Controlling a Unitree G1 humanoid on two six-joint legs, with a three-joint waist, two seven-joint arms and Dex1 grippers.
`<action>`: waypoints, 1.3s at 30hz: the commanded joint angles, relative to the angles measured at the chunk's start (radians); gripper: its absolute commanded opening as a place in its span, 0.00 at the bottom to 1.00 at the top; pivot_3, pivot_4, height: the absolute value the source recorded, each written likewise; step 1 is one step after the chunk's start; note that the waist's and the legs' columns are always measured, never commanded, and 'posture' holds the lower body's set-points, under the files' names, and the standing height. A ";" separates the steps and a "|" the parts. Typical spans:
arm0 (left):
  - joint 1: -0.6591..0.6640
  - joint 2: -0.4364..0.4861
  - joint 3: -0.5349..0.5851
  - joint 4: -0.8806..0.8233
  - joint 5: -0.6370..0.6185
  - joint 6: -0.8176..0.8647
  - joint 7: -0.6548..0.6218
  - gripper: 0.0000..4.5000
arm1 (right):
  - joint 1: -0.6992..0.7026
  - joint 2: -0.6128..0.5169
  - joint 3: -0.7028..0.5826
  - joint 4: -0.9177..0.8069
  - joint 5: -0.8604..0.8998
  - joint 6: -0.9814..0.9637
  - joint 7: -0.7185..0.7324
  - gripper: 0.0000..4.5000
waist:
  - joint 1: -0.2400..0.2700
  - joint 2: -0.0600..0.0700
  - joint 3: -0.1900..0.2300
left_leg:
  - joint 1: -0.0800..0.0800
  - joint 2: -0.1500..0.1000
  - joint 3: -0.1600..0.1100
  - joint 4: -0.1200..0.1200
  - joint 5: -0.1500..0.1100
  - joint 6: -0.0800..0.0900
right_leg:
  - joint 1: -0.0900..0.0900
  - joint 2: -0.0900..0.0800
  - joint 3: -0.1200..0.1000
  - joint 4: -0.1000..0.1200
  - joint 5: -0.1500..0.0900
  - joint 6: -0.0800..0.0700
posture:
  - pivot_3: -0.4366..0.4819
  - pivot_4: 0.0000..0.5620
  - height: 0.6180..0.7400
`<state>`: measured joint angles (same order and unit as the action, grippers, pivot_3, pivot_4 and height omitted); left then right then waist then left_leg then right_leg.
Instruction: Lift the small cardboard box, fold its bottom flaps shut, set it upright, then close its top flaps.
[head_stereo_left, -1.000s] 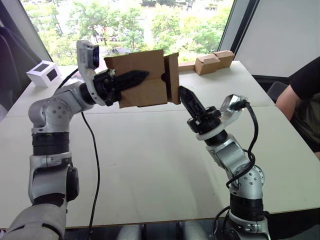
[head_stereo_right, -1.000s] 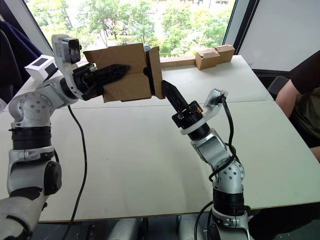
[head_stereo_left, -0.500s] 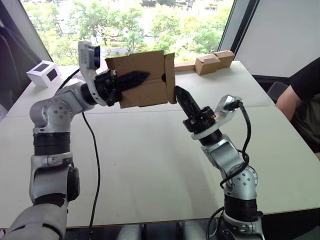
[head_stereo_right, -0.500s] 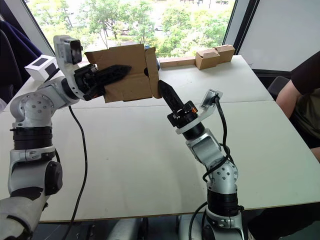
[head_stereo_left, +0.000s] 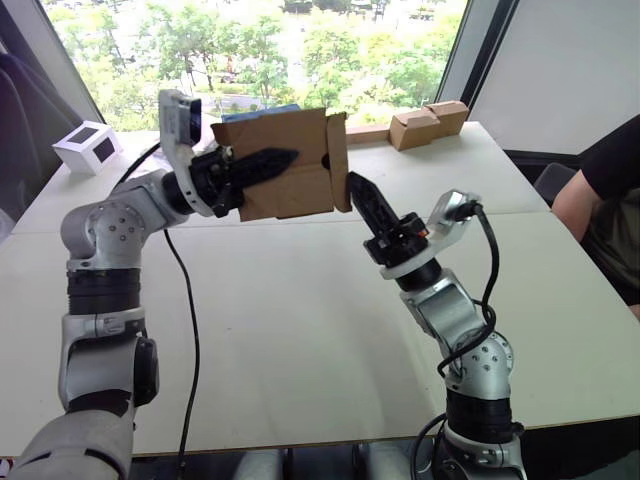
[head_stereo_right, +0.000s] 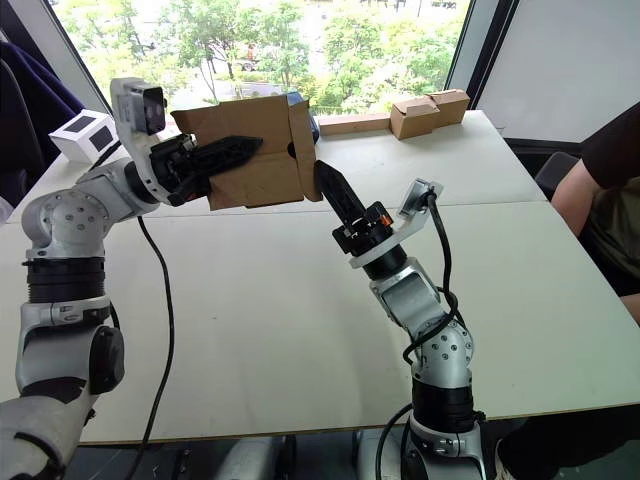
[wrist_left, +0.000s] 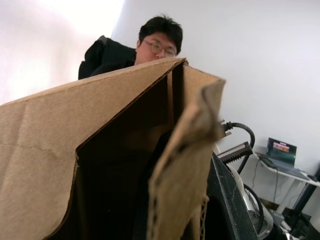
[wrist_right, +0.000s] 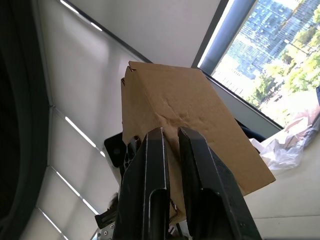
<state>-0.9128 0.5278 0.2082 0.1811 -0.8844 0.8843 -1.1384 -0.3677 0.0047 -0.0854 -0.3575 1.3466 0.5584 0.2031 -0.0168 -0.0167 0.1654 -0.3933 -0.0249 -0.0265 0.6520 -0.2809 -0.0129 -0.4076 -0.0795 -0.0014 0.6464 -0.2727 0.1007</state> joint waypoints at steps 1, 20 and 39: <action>-0.009 0.009 0.000 -0.036 -0.007 -0.013 -0.012 0.00 | -0.024 0.011 0.002 -0.013 0.002 -0.007 0.002 0.09 | 0.000 0.000 0.000 | 0.000 0.000 0.000 0.000 0.000 0.000 | 0.000 0.000 0.000 0.000 0.000 0.000 | 0.48 0.27 0.98; -0.005 0.009 -0.002 -0.027 0.017 -0.015 -0.008 0.00 | -0.032 -0.047 0.046 -0.028 -0.126 0.001 0.057 0.09 | 0.000 0.000 0.000 | 0.000 0.000 0.000 0.000 0.000 0.000 | 0.000 0.000 0.000 0.000 0.000 0.000 | 0.48 0.27 0.98; 0.017 0.025 -0.011 -0.046 0.014 -0.006 -0.013 0.00 | -0.051 0.011 0.004 0.012 -0.165 -0.027 0.034 0.09 | 0.000 0.000 0.000 | 0.000 0.000 0.000 0.000 0.000 0.000 | 0.000 0.000 0.000 0.000 0.000 0.000 | 0.48 0.27 0.98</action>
<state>-0.8916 0.5417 0.1908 0.1742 -0.8587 0.8853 -1.1403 -0.3994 0.0068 -0.0829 -0.3271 1.1801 0.5374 0.2348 -0.0172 -0.0166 0.1655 -0.3933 -0.0250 -0.0265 0.6518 -0.2809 -0.0129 -0.4077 -0.0795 -0.0014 0.6465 -0.2727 0.1007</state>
